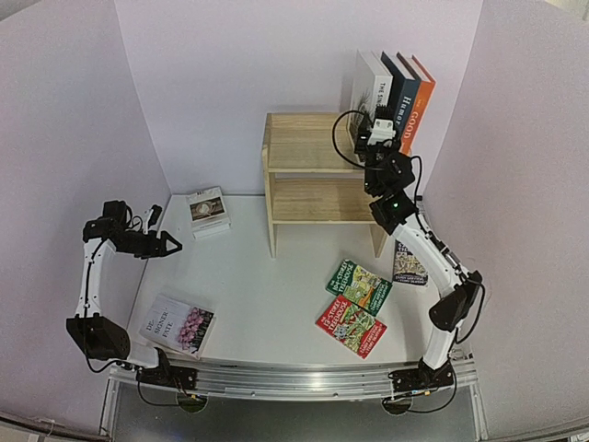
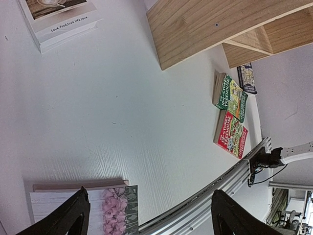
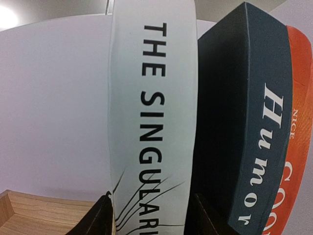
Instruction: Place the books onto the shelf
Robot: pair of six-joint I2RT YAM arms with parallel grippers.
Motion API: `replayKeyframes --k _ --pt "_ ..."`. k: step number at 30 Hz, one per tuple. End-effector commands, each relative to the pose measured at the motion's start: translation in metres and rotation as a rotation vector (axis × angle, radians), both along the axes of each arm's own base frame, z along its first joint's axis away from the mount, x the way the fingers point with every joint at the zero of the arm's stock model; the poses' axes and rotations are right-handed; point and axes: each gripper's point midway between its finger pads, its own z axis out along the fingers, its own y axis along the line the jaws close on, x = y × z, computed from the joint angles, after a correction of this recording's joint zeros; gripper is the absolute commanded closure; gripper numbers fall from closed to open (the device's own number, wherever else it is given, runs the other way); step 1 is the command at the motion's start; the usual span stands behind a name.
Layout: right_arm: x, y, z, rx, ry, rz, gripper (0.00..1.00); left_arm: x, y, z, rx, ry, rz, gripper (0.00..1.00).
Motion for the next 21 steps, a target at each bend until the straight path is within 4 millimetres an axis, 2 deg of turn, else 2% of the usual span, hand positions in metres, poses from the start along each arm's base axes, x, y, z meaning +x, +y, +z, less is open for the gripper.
replayKeyframes --k 1,6,13,21 --pt "-0.035 -0.014 0.038 0.067 -0.114 -0.016 0.48 -0.006 -0.006 0.008 -0.023 -0.027 -0.026 0.14" --pt "-0.041 -0.007 0.04 0.071 -0.137 -0.023 0.48 -0.007 -0.007 0.006 -0.027 -0.024 -0.029 0.14" --pt "-0.047 -0.011 0.042 0.1 -0.163 -0.076 0.47 -0.008 -0.008 0.006 -0.03 -0.021 -0.034 0.14" --pt "-0.049 -0.011 0.04 0.106 -0.163 -0.091 0.53 -0.008 -0.008 0.005 -0.032 -0.022 -0.037 0.14"
